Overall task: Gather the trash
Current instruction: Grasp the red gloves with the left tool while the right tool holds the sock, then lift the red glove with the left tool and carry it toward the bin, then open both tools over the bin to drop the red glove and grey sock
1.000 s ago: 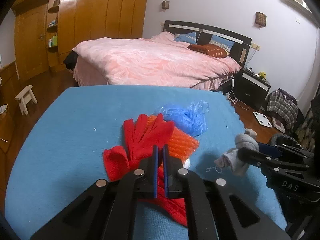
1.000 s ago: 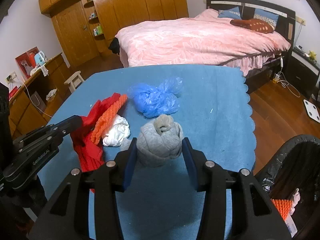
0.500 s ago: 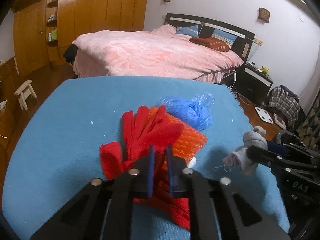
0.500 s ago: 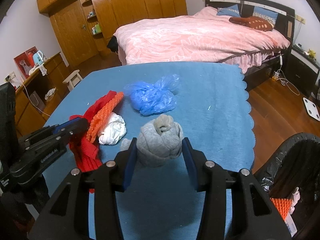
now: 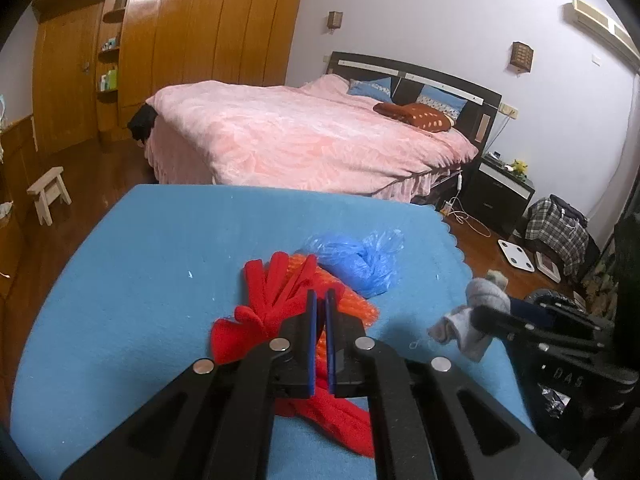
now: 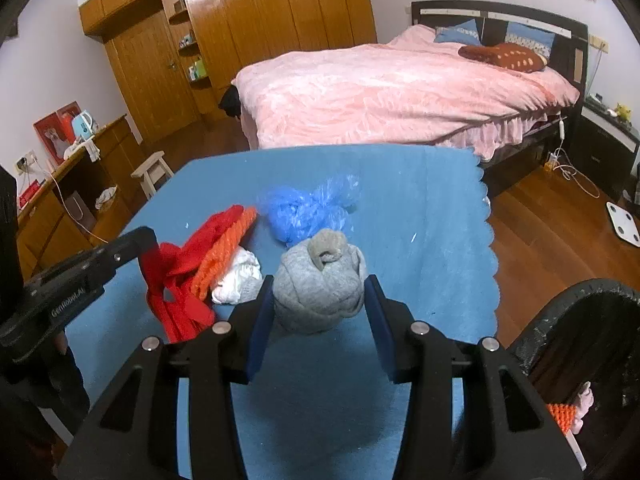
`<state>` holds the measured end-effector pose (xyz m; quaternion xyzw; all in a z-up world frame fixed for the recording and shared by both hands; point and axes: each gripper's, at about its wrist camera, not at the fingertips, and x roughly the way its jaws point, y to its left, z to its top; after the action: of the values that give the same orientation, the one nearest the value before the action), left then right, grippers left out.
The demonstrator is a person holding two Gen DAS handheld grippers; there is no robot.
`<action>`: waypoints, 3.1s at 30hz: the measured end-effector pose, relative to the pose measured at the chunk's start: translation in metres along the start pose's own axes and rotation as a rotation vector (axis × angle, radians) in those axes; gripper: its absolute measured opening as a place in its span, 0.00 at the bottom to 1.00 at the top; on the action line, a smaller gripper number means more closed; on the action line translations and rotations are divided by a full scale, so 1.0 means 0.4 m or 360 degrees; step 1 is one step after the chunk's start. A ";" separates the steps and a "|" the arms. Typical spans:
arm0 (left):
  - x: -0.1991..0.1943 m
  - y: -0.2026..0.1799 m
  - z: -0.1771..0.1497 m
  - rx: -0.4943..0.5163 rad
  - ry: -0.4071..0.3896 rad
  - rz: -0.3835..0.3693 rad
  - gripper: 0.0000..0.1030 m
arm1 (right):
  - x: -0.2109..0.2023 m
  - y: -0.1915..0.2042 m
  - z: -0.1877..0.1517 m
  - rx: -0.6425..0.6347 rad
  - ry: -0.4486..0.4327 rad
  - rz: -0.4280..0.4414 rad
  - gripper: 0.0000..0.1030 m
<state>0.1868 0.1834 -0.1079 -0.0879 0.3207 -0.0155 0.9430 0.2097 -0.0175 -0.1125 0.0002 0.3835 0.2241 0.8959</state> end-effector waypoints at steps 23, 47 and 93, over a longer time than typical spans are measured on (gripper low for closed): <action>-0.045 0.021 -0.132 -0.0008 0.0180 0.0044 0.05 | 0.006 0.022 -0.079 -0.0019 0.0112 0.0037 0.42; 0.037 0.060 -0.205 -0.0042 0.0371 0.0092 0.13 | 0.024 0.038 -0.096 -0.0035 0.0149 0.0039 0.42; -0.115 -0.578 0.011 0.0402 -0.0016 -0.0475 0.09 | -0.519 -0.370 -0.135 0.0249 -0.0295 -0.0366 0.42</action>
<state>0.1591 -0.0394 -0.0362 -0.0156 0.2948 -0.1950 0.9353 0.1063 -0.2432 -0.0335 0.0467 0.3129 0.0887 0.9445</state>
